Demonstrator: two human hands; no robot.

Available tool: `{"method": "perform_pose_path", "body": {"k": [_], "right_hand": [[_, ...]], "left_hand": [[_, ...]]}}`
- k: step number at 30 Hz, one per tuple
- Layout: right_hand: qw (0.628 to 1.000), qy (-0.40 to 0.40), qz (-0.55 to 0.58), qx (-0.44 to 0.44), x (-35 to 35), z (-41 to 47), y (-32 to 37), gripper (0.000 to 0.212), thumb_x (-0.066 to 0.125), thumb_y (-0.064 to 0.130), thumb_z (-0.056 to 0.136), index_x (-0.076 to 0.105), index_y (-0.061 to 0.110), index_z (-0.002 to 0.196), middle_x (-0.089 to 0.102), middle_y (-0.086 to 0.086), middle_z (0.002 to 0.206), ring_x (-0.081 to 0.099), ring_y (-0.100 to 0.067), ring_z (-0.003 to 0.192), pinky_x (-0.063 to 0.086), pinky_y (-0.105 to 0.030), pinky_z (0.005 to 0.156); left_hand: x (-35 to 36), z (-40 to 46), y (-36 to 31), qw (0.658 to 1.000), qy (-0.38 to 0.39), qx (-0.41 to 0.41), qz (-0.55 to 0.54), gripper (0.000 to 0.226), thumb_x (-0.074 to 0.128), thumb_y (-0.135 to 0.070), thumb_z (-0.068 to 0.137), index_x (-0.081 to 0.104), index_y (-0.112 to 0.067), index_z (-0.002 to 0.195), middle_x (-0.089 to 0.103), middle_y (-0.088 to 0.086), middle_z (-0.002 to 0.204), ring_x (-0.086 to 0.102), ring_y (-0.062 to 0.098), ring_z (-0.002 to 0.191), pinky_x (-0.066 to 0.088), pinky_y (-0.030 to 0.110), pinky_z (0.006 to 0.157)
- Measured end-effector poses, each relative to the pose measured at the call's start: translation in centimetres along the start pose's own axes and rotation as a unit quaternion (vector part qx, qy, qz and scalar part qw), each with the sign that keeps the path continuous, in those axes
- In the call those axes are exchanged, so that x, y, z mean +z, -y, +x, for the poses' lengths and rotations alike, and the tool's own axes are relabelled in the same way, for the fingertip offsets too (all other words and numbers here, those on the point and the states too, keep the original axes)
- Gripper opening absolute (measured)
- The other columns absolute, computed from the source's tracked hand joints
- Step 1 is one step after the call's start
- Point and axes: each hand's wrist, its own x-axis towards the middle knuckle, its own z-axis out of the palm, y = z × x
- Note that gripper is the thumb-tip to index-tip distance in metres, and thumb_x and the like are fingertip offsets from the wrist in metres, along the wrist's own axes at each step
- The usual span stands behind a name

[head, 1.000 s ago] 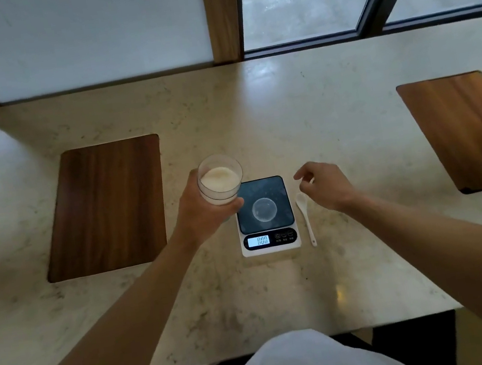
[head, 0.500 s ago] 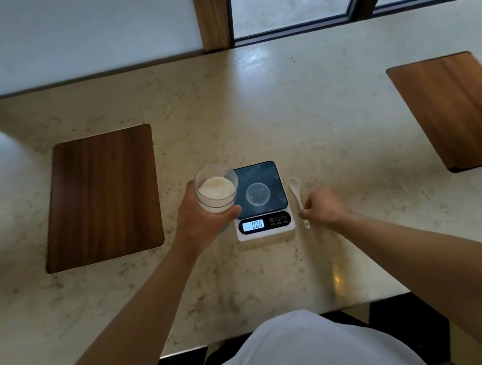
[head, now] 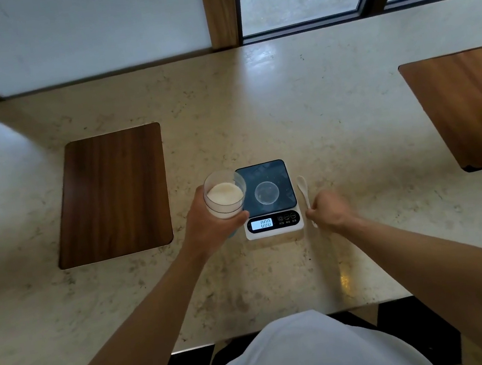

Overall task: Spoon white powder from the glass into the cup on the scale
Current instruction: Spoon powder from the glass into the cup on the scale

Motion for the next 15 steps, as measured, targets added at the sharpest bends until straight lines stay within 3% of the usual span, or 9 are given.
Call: {"method": "perform_pose_path", "body": {"k": [3, 6, 8, 11, 13, 15], "right_hand": [[0.999, -0.032, 0.004, -0.015, 0.0, -0.1, 0.1, 0.039, 0.063, 0.026, 0.091, 0.063, 0.009, 0.056, 0.062, -0.005, 0.054, 0.057, -0.021, 0.048, 0.053, -0.035, 0.052], [0.996, -0.077, 0.028, -0.044, -0.5, -0.5, 0.5, 0.046, 0.062, 0.023, 0.091, 0.048, 0.018, 0.048, 0.045, 0.004, 0.045, 0.037, -0.012, 0.039, 0.032, -0.024, 0.042], [0.992, -0.100, 0.053, -0.057, -1.1, -0.8, 0.8, 0.042, 0.063, 0.021, 0.092, 0.051, 0.017, 0.052, 0.051, 0.001, 0.048, 0.043, -0.013, 0.041, 0.036, -0.026, 0.042], [0.983, -0.122, 0.106, -0.084, -2.1, -1.2, 1.4, 0.029, 0.063, 0.023, 0.095, 0.062, 0.011, 0.069, 0.067, -0.004, 0.062, 0.066, -0.013, 0.050, 0.056, -0.030, 0.049], [0.974, -0.130, 0.140, -0.120, -3.1, -1.4, 2.2, 0.024, 0.062, 0.023, 0.097, 0.062, 0.013, 0.075, 0.068, -0.001, 0.066, 0.066, -0.006, 0.047, 0.051, -0.018, 0.046], [0.963, -0.128, 0.168, -0.169, -4.3, -1.7, 3.4, 0.022, 0.061, 0.020, 0.098, 0.061, 0.013, 0.077, 0.070, 0.000, 0.067, 0.065, -0.004, 0.045, 0.047, -0.013, 0.043]], "left_hand": [[0.0, 0.1, 0.1, 1.000, -0.003, 0.000, 0.006, 0.088, 0.095, -0.026, 0.067, 0.047, -0.016, 0.139, 0.061, 0.003, 0.130, 0.060, 0.025, 0.117, 0.055, 0.046, 0.099], [0.2, 0.5, 0.2, 1.000, -0.005, 0.001, 0.011, 0.089, 0.095, -0.032, 0.067, 0.045, -0.019, 0.140, 0.060, 0.000, 0.130, 0.060, 0.022, 0.115, 0.055, 0.039, 0.099], [0.3, 0.8, 0.2, 1.000, -0.002, 0.006, 0.009, 0.089, 0.094, -0.036, 0.066, 0.045, -0.022, 0.139, 0.060, -0.003, 0.128, 0.060, 0.019, 0.114, 0.056, 0.032, 0.096], [0.3, 1.2, 0.3, 1.000, 0.000, 0.005, 0.013, 0.089, 0.095, -0.039, 0.065, 0.046, -0.026, 0.137, 0.060, -0.010, 0.124, 0.060, 0.009, 0.110, 0.052, 0.015, 0.089], [0.3, 1.5, 0.2, 1.000, -0.004, 0.001, 0.015, 0.088, 0.095, -0.040, 0.063, 0.045, -0.030, 0.136, 0.058, -0.017, 0.120, 0.058, -0.001, 0.107, 0.048, 0.005, 0.080], [0.4, 1.8, 0.3, 1.000, -0.005, -0.007, 0.014, 0.090, 0.096, -0.041, 0.062, 0.046, -0.030, 0.136, 0.059, -0.017, 0.120, 0.059, 0.001, 0.106, 0.047, 0.006, 0.079]]}}
